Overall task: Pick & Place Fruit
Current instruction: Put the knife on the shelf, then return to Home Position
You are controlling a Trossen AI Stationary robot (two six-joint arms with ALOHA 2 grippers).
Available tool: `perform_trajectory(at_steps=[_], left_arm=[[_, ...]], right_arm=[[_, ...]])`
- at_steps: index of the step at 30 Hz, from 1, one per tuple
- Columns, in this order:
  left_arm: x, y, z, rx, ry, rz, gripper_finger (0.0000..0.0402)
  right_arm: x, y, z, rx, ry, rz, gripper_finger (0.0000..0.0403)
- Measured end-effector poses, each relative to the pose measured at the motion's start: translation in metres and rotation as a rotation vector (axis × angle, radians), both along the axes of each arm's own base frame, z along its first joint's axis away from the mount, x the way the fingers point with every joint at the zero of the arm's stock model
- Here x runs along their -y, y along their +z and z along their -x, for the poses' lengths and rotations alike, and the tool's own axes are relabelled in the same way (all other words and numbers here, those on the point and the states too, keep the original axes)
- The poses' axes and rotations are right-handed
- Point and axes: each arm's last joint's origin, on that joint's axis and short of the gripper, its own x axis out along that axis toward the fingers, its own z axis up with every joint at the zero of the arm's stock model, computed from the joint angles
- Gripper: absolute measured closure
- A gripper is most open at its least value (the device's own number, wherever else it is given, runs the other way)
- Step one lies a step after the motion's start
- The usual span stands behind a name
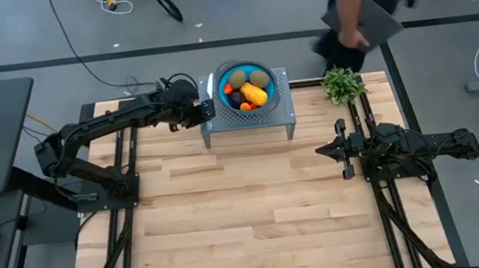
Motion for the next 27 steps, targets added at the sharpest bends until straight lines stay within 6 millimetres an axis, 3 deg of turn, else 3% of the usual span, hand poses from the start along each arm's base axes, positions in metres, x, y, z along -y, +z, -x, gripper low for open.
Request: perform_trajectory(at_steps=[13, 27], left_arm=[[0.0, 0.001, 0.001, 0.003, 0.004, -0.003, 0.0227], [0.008, 0.024, 0.013, 0.034, -0.105, -0.137, 0.0223]], right_arm=[[0.0, 0.0, 0.0, 0.0, 0.0, 0.0, 0.0396], [0.0, 0.0, 0.0, 0.001, 0.0, 0.0, 0.0396]])
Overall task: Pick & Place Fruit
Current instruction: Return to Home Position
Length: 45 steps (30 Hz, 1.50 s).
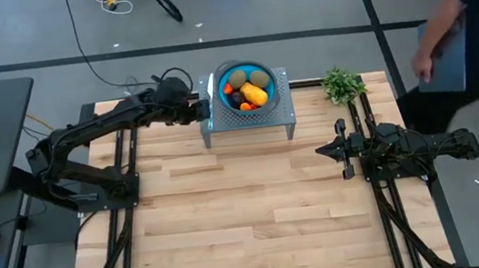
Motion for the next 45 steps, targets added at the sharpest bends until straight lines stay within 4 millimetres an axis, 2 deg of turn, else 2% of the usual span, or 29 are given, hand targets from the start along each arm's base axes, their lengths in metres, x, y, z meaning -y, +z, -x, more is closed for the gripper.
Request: perform_trajectory(at_steps=[8, 16, 22, 45], left_arm=[[0.011, 0.009, 0.002, -0.027, -0.24, -0.147, 0.0223], [0.019, 0.009, -0.001, -0.028, -0.35, -0.184, 0.0224], [0.034, 0.013, -0.005, -0.021, -0.456, -0.235, 0.0224], [0.063, 0.045, 0.011, 0.054, -0.566, -0.488, 0.0226]], right_arm=[[0.0, 0.0, 0.0, -0.001, 0.0, 0.0, 0.0396], [0.0, 0.0, 0.0, 0.0, 0.0, 0.0, 0.0396], [0.0, 0.0, 0.0, 0.0, 0.0, 0.0, 0.0396], [0.0, 0.0, 0.0, 0.0, 0.0, 0.0, 0.0396]])
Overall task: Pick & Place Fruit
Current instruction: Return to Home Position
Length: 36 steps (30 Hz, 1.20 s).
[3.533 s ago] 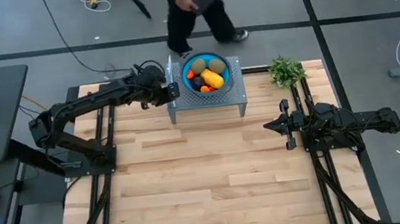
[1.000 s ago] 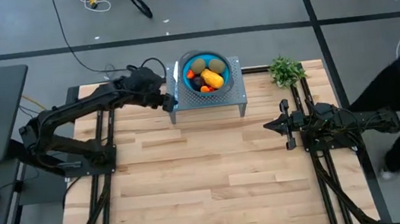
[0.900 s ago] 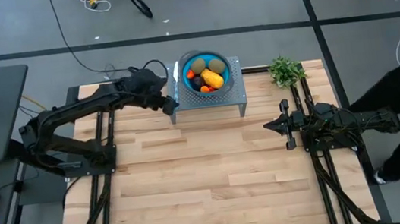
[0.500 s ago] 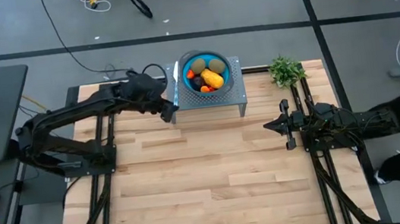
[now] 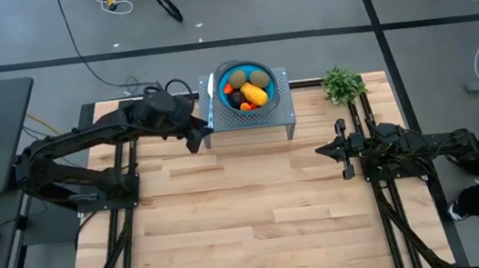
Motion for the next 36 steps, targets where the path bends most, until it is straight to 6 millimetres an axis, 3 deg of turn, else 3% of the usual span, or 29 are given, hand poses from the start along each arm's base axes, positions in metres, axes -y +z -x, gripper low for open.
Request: perform_trajectory(at_steps=[15, 28, 36], left_arm=[[0.058, -0.003, -0.011, -0.019, -0.202, -0.034, 0.0334], [0.062, -0.003, -0.011, -0.021, -0.231, -0.058, 0.0393], [0.062, -0.003, -0.011, -0.032, -0.273, -0.112, 0.039]], right_arm=[[0.0, 0.0, 0.0, 0.0, 0.0, 0.0, 0.0396], [0.0, 0.0, 0.0, 0.0, 0.0, 0.0, 0.0396], [0.0, 0.0, 0.0, 0.0, 0.0, 0.0, 0.0396]])
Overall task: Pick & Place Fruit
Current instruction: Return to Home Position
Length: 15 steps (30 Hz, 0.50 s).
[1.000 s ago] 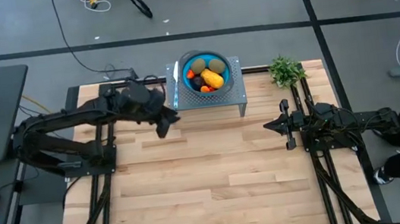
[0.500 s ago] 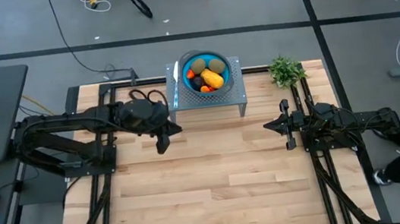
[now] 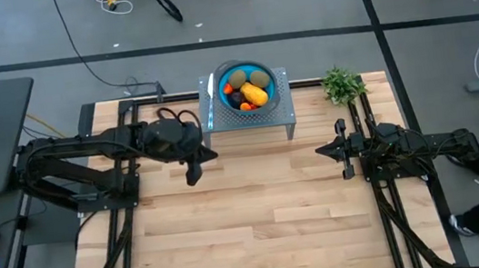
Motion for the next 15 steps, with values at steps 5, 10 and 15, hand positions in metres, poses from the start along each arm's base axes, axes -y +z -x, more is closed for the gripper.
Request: perform_trajectory(at_steps=[5, 10, 15], left_arm=[[0.001, -0.003, 0.001, -0.004, -0.074, -0.021, 0.0396], [0.002, -0.022, 0.014, -0.04, -0.081, -0.013, 0.0397], [0.002, -0.038, 0.034, -0.02, -0.095, -0.027, 0.0398]], right_arm=[[0.0, 0.0, 0.0, 0.0, -0.001, 0.0, 0.0396], [0.0, 0.0, 0.0, -0.001, 0.0, 0.0, 0.0396], [0.0, 0.0, 0.0, 0.0, -0.001, 0.0, 0.0396]])
